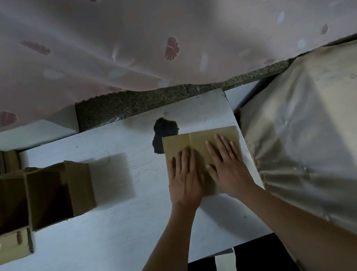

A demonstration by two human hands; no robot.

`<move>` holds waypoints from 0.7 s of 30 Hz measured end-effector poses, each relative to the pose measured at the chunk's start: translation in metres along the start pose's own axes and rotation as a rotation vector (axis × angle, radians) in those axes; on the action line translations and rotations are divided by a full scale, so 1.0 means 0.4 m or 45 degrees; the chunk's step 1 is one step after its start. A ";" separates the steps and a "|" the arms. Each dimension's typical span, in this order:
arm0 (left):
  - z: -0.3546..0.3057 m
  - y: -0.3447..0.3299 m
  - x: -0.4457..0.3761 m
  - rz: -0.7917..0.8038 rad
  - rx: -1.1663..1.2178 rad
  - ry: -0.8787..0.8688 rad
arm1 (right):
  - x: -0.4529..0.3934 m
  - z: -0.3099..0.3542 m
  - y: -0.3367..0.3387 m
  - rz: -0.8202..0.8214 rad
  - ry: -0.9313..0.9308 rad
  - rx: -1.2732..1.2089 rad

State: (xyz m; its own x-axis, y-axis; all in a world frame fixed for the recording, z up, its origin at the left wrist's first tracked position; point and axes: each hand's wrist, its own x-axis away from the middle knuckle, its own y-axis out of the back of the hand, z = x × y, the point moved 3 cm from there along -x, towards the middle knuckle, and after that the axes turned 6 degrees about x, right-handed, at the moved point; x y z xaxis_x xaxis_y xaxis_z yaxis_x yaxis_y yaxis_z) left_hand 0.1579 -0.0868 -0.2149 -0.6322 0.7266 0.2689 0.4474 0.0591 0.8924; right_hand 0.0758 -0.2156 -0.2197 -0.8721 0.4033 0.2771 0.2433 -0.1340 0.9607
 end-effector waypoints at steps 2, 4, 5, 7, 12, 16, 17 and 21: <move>0.005 -0.012 -0.008 -0.018 -0.009 -0.012 | -0.004 -0.001 -0.016 -0.043 -0.012 -0.010; 0.010 -0.026 -0.006 -0.065 -0.006 -0.012 | 0.001 -0.002 -0.031 -0.090 -0.014 -0.008; 0.010 -0.035 -0.005 -0.091 -0.009 -0.014 | 0.002 -0.002 -0.037 -0.124 -0.013 -0.004; 0.006 -0.046 -0.010 -0.108 0.003 -0.002 | -0.001 -0.002 -0.043 -0.159 -0.010 -0.012; 0.011 -0.064 -0.017 -0.105 0.000 0.016 | -0.002 -0.001 -0.052 -0.202 0.002 -0.029; 0.011 -0.063 -0.012 -0.099 -0.005 0.018 | 0.001 0.001 -0.043 -0.152 0.003 -0.047; 0.010 -0.061 -0.015 -0.080 -0.009 0.027 | -0.002 0.002 -0.037 -0.135 -0.004 -0.055; 0.004 -0.046 -0.010 -0.003 -0.037 0.054 | -0.028 -0.005 0.016 -0.056 -0.015 -0.121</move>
State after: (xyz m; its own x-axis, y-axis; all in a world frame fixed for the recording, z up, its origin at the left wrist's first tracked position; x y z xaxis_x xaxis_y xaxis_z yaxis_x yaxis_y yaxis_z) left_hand 0.1532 -0.0897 -0.2332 -0.6598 0.6969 0.2810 0.4275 0.0406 0.9031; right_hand 0.0861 -0.2228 -0.2167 -0.8759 0.4212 0.2354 0.1629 -0.2011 0.9659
